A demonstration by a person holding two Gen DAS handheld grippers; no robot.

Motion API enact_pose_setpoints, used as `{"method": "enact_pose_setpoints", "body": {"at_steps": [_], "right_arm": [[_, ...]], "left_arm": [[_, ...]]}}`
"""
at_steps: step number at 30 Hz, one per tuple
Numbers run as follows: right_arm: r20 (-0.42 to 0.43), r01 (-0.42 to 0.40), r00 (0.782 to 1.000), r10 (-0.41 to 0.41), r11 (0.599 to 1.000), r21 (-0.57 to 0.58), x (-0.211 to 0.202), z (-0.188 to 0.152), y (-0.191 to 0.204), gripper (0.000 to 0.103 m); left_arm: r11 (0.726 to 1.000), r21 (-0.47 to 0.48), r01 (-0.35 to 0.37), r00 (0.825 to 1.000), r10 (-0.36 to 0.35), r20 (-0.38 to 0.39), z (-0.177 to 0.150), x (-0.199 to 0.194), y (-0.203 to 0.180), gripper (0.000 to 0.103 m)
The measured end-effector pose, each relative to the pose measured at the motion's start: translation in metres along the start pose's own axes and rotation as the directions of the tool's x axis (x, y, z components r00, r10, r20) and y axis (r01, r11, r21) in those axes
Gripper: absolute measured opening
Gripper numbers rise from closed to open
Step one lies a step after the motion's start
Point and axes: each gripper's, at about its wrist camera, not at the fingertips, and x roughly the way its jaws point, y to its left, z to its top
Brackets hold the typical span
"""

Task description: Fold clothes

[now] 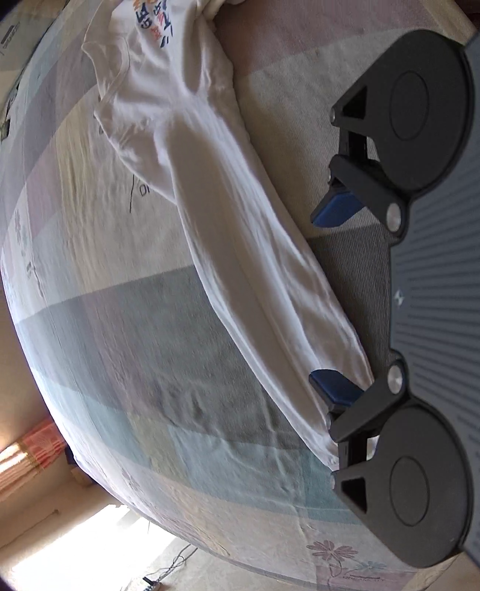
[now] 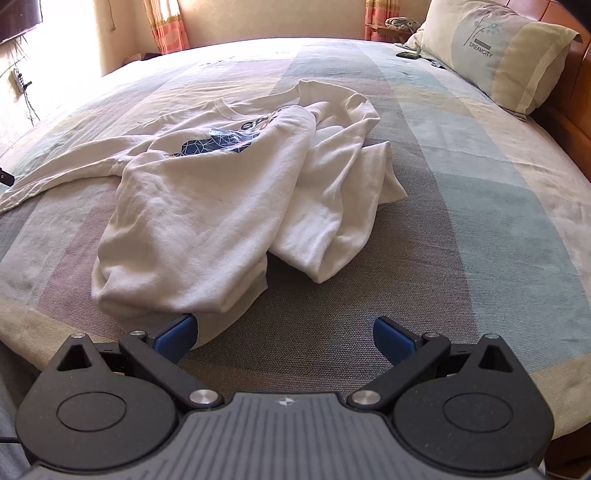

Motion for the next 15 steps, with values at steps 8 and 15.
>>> {"method": "enact_pose_setpoints", "body": {"at_steps": [8, 15], "right_arm": [[0.015, -0.060, 0.998, 0.060, 0.998, 0.002, -0.017, -0.004, -0.009, 0.103], [-0.001, -0.152, 0.988, 0.153, 0.987, -0.047, -0.028, -0.005, 0.004, 0.103]], "left_arm": [[0.987, 0.153, 0.039, 0.999, -0.044, 0.026, 0.021, -0.016, -0.062, 0.085], [0.988, 0.151, 0.034, 0.999, -0.039, 0.035, 0.024, -0.025, -0.074, 0.085]]}}
